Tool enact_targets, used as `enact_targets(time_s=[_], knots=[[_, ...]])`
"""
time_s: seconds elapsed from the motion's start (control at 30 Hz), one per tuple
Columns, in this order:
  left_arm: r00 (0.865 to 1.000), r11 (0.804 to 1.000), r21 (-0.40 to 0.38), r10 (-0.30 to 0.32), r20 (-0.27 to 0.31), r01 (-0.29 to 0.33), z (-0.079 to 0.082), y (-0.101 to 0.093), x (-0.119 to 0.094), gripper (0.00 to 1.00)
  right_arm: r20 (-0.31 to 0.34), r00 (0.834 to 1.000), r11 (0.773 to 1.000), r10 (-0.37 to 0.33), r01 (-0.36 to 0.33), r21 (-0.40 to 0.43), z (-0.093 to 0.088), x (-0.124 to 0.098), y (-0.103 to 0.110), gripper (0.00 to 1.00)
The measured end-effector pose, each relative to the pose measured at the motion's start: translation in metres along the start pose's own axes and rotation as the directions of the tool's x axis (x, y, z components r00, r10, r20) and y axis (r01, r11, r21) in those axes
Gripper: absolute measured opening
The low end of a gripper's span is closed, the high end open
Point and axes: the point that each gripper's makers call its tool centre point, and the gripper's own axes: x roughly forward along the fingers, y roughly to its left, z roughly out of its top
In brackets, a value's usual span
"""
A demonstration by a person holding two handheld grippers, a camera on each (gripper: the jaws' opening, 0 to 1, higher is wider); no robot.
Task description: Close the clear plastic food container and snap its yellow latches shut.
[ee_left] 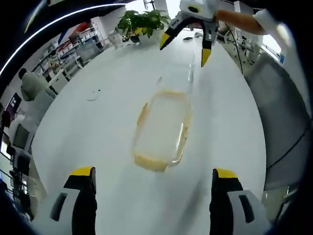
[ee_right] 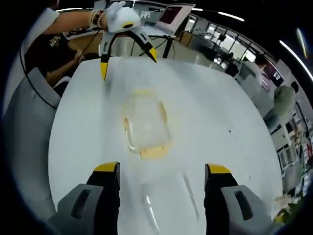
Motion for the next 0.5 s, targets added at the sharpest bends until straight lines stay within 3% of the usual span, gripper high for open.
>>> enact_targets(time_s=[0.13, 0.3, 0.5], knots=[[1.0, 1.0, 0.017, -0.025, -0.012, 0.025, 0.0, 0.006, 0.008, 0.92, -0.008, 0.999, 0.999, 0.049, -0.049, -0.017, 0.003, 0.012, 0.006, 0.67], [0.994, 0.992, 0.091, -0.081, -0.073, 0.088, -0.004, 0.004, 0.026, 0.86, -0.027, 0.994, 0.994, 0.105, -0.106, -0.038, 0.005, 0.03, 0.01, 0.66], [0.984, 0.984, 0.092, -0.14, -0.112, 0.151, -0.008, 0.006, 0.046, 0.81, -0.045, 0.988, 0.987, 0.146, -0.148, -0.061, 0.009, 0.053, 0.012, 0.62]])
